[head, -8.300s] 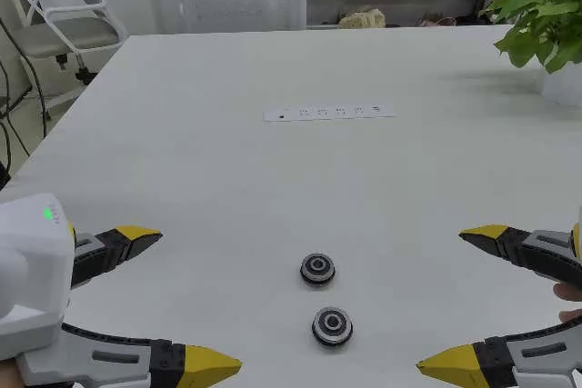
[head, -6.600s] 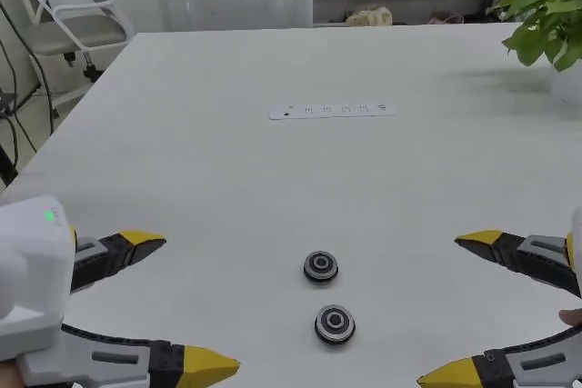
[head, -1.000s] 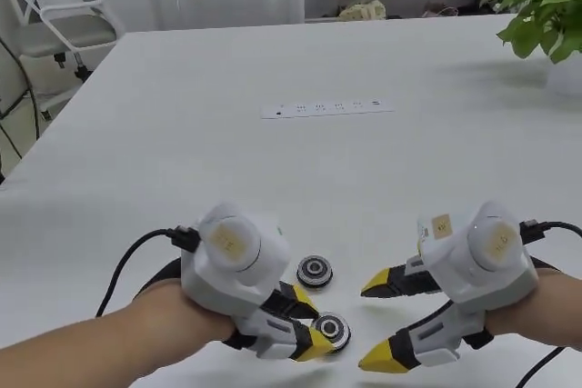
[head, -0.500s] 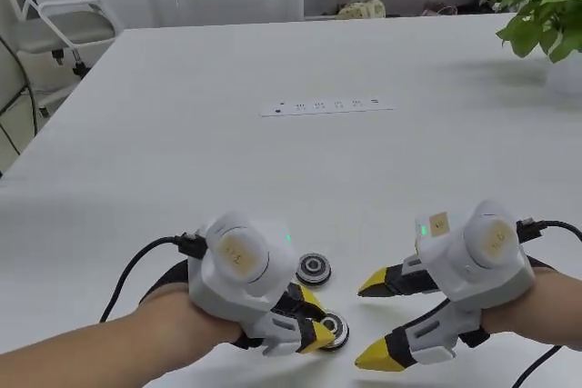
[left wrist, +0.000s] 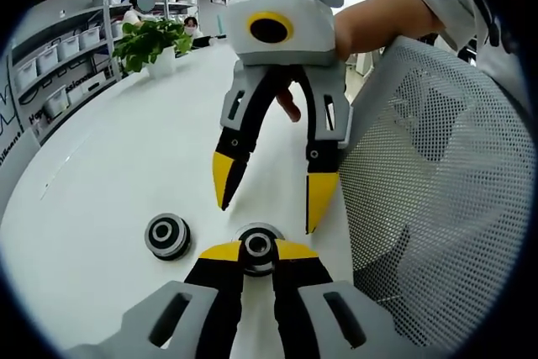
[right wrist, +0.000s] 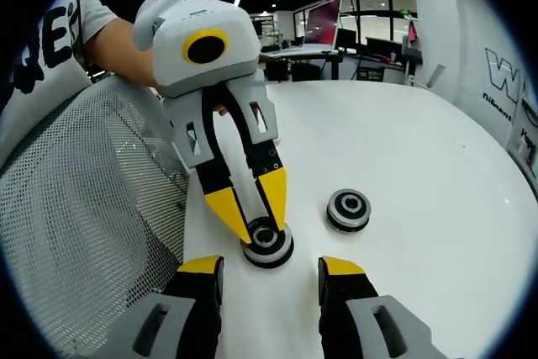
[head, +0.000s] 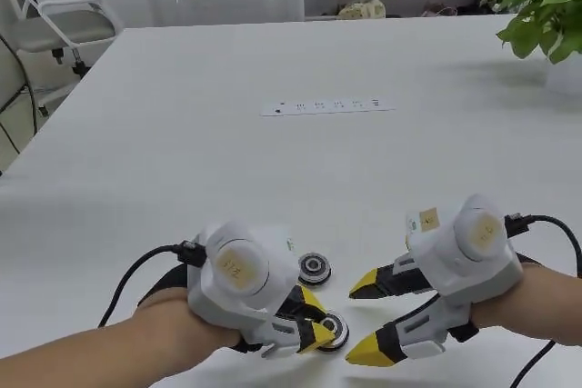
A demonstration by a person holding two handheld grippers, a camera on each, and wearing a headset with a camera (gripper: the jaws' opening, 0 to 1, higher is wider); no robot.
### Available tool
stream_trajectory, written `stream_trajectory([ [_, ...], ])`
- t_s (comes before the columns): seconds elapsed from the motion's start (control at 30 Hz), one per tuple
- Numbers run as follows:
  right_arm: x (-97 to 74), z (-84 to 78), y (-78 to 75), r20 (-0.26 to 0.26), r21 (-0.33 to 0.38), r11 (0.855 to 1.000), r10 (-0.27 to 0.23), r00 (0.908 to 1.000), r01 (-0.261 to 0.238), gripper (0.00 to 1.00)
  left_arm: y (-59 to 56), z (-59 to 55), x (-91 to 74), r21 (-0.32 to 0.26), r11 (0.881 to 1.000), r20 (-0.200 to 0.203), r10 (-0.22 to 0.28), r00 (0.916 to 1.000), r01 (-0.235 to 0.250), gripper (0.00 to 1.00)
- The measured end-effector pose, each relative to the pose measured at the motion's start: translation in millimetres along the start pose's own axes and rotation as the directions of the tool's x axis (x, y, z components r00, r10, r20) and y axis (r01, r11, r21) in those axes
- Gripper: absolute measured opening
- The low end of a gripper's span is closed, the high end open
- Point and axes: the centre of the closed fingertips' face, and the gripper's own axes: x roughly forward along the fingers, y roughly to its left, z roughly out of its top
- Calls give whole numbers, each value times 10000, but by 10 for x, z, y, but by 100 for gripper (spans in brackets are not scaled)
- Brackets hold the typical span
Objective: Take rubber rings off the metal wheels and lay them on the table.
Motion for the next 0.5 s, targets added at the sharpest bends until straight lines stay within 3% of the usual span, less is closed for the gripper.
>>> stream_trajectory([
  [0.27,94,7,1,-130,36,9997,261,9996,-260,36,-6,-10,-15,-12,10000,74,-13,10000,13,7],
  [0.5,139,36,-20,78,497,9982,343,9994,-346,31,-7,-17,-22,-16,10000,109,-3,9999,3,7],
])
